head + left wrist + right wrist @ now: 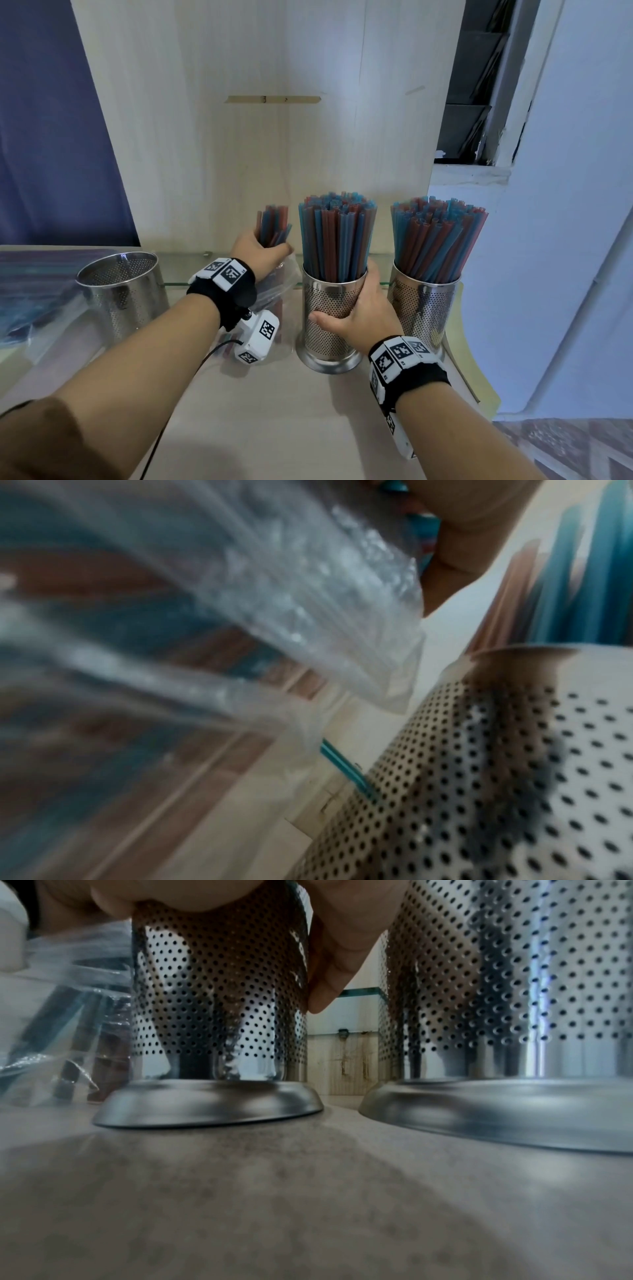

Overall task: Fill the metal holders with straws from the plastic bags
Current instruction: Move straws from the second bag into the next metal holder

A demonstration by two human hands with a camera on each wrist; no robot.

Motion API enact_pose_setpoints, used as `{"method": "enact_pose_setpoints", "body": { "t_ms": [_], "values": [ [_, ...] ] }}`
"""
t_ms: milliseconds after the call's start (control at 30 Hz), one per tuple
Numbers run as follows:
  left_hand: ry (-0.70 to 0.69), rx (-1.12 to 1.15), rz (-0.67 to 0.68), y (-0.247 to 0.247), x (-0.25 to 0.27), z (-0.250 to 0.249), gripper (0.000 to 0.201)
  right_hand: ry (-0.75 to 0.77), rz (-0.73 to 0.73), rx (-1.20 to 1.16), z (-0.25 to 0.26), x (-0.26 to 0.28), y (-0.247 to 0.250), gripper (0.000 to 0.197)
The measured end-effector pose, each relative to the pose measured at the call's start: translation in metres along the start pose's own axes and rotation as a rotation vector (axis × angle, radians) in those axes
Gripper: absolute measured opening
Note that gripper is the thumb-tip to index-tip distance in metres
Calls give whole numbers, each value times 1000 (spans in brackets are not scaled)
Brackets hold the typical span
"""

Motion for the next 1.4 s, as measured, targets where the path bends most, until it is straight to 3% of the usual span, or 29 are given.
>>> {"method": "enact_pose_setpoints", "body": {
  "t_ms": [200, 267, 333, 700, 767, 1033, 1200, 1267, 1333, 1400],
  "values": [
    [38, 106, -46, 20, -4, -1, 24, 3, 6, 3, 0, 0, -1, 125],
    [8, 148, -86, 34, -7, -6, 26, 0, 11, 4, 0, 0, -1, 126],
    [-46, 234, -127, 52, -9, -14, 12, -7, 15, 11, -1, 0, -1, 126],
    [-313, 560, -348, 159, 18, -73, 18, -23, 8, 13, 0, 2, -1, 124],
    [-363, 617, -366, 171, 28, -82, 27, -33, 7, 13, 0, 2, -1, 125],
    [-403, 650, -252, 166, 65, -88, 23, -89, 10, 48, 3, 6, 1, 125],
    [-298, 513, -169, 123, 84, -59, 40, -125, 73, -16, 5, 11, 1, 125],
    [-279, 404, -135, 105, 92, -48, 44, -168, 131, 85, 11, 18, 5, 115],
    [-263, 328, -100, 90, 98, -40, 42, -178, 115, 279, 19, 28, 18, 85],
    [-252, 287, -74, 80, 103, -34, 39, -82, -82, 356, 34, 39, 44, 41]
  ]
}}
Point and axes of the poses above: each hand's wrist, its own x-axis away from the middle knuckle, its own y-axis out of the back of the hand, z = x × y, the point moved 7 cm from there along -x, towards the middle knuckle, and after that the axes turned 15 degrees about -x, right-handed, at the moved point
